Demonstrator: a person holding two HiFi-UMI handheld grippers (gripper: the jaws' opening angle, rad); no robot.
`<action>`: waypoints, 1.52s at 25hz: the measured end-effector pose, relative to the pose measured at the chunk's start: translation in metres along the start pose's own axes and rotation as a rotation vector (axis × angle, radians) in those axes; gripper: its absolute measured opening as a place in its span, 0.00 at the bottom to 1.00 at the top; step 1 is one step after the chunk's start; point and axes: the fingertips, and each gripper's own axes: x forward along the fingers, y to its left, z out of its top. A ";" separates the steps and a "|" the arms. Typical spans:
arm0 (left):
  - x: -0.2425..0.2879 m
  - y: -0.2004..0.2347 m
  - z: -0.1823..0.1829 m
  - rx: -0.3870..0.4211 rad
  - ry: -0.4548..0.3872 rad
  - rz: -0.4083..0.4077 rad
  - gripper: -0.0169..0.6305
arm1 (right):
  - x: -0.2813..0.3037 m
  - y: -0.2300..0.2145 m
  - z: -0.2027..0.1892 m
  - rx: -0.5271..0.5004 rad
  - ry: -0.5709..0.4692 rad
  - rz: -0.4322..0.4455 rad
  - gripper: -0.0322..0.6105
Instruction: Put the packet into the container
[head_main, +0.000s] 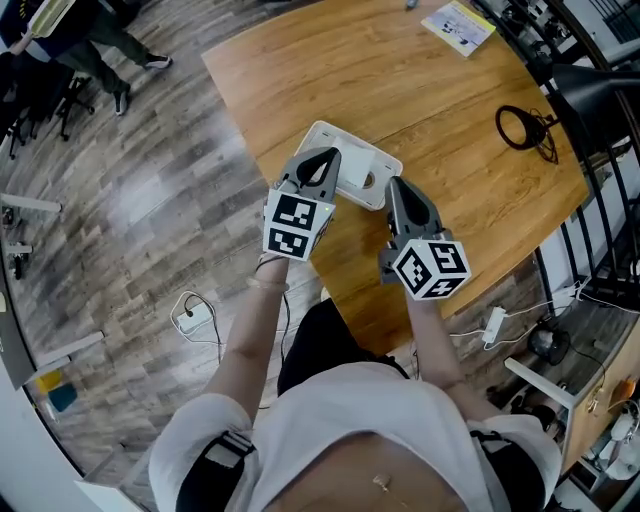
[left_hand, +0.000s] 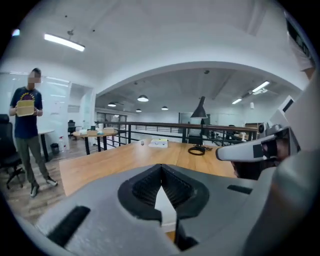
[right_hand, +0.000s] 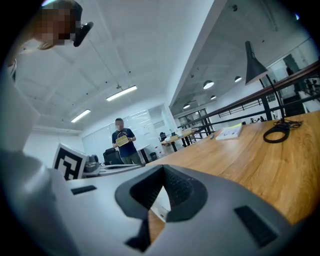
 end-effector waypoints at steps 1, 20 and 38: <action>-0.005 -0.002 -0.003 -0.033 0.000 0.022 0.04 | -0.001 0.000 0.001 -0.002 -0.002 -0.002 0.07; -0.021 -0.032 -0.035 -0.190 -0.012 0.037 0.04 | -0.010 -0.004 -0.023 -0.074 0.054 -0.021 0.07; -0.024 -0.051 -0.038 -0.155 -0.008 -0.026 0.04 | -0.020 -0.003 -0.029 -0.104 0.073 -0.020 0.07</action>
